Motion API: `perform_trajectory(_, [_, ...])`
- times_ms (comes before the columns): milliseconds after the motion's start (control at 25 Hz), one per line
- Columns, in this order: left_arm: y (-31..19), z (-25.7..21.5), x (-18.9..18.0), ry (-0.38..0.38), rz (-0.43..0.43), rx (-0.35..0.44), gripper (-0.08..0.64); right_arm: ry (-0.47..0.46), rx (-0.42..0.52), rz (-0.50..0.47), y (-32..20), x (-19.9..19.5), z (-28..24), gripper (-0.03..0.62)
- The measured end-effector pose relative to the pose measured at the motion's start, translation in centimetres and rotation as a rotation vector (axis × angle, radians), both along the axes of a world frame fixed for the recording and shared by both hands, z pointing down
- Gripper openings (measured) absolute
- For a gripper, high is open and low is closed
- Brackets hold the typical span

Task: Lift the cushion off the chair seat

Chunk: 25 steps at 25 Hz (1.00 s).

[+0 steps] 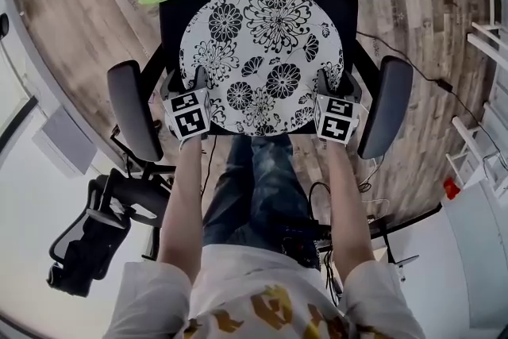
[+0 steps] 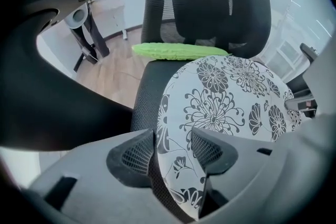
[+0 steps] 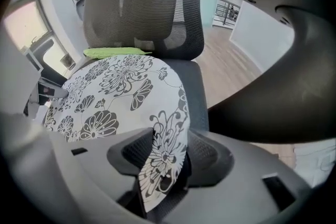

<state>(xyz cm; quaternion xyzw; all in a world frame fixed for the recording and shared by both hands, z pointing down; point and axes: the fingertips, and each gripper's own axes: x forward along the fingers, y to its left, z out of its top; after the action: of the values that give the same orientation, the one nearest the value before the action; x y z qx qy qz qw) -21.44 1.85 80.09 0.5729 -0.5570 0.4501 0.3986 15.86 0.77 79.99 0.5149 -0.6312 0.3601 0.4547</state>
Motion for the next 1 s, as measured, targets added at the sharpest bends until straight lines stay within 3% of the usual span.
perform_trajectory(200, [0.1, 0.1, 0.7, -0.001, 0.073, -0.035, 0.165, -0.002, -0.006, -0.013, 0.0, -0.1, -0.2, 0.173])
perform_trajectory(240, [0.1, 0.1, 1.3, 0.006, 0.096, -0.045, 0.117, -0.001, -0.004, -0.028, 0.0, -0.5, -0.4, 0.135])
perform_trajectory(280, [0.1, 0.1, 1.8, 0.008, 0.117, -0.052, 0.066, 0.006, -0.001, -0.052, -0.1, -0.9, -0.6, 0.055])
perform_trajectory(320, [0.0, 0.1, 2.1, 0.005, 0.131, -0.055, 0.039, 0.018, 0.001, -0.076, -0.1, -1.4, -0.7, 0.027])
perform_trajectory(1000, [-0.4, -1.4, 2.3, 0.05, 0.112, -0.061, 0.034, -0.044, -0.031, -0.035, -0.1, -1.4, -1.8, 0.023])
